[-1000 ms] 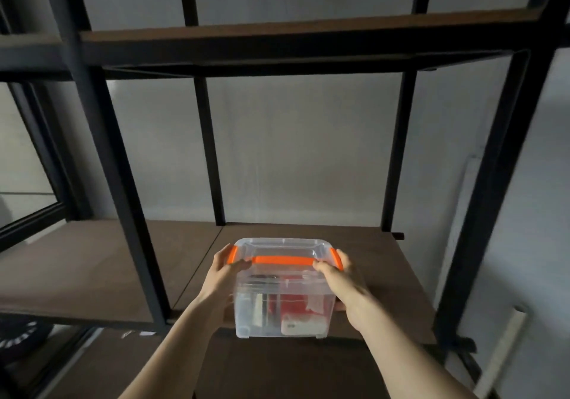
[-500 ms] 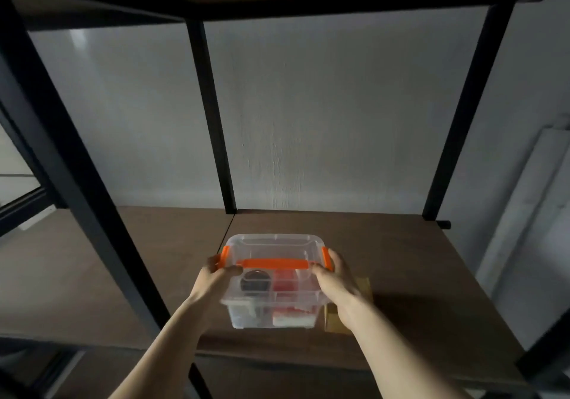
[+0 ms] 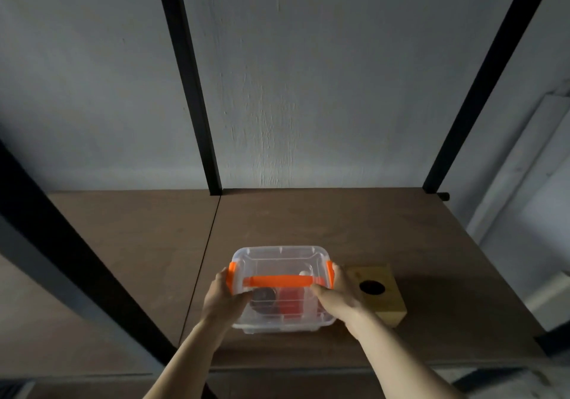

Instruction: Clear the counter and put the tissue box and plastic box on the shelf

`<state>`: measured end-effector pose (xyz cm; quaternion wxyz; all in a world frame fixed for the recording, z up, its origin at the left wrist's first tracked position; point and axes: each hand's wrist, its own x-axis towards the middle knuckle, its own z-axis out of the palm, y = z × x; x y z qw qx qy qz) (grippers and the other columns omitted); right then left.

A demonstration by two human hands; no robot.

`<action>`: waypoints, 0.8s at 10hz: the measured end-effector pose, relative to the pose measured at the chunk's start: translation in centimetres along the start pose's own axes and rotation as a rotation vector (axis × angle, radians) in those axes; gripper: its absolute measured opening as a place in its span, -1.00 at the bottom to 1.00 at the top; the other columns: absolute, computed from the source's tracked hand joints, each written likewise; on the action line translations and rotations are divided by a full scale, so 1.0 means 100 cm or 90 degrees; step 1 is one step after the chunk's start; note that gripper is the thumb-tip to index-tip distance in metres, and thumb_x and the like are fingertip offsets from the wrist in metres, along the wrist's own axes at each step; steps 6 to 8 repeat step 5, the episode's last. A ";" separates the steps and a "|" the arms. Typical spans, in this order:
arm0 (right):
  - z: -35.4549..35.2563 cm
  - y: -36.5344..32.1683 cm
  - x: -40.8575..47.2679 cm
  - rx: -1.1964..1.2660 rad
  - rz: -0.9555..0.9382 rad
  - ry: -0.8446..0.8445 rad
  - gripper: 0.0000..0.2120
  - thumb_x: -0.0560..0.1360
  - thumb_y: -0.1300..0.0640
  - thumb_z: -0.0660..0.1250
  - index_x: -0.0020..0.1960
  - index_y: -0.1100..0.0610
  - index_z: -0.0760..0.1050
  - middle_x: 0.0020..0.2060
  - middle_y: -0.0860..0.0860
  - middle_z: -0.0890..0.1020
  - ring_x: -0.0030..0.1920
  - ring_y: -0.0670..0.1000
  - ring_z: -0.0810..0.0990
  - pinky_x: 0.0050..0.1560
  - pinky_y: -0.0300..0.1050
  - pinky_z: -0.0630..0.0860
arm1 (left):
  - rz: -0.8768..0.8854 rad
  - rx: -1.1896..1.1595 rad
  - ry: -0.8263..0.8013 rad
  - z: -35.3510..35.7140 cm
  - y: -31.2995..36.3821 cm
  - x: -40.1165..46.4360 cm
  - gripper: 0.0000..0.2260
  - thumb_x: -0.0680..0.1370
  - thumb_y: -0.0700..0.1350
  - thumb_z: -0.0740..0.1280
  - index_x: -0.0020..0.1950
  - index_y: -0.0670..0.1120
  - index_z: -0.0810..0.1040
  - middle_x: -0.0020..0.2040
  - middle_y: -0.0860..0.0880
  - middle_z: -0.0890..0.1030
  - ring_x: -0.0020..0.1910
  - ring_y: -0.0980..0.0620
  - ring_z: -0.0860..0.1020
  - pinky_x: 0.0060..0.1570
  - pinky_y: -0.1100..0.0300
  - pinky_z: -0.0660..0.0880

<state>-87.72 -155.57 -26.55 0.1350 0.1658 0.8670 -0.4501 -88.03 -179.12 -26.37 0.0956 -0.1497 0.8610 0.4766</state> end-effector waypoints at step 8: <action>0.002 -0.005 -0.020 -0.298 -0.069 0.065 -0.24 0.57 -0.33 0.22 0.63 -0.02 0.09 0.55 0.05 0.36 0.50 0.13 0.44 0.34 0.12 0.55 | 0.092 0.279 0.023 0.000 -0.018 0.001 -0.31 0.51 0.21 0.32 0.53 -0.03 0.17 0.36 -0.10 0.46 0.27 -0.11 0.49 0.15 -0.05 0.54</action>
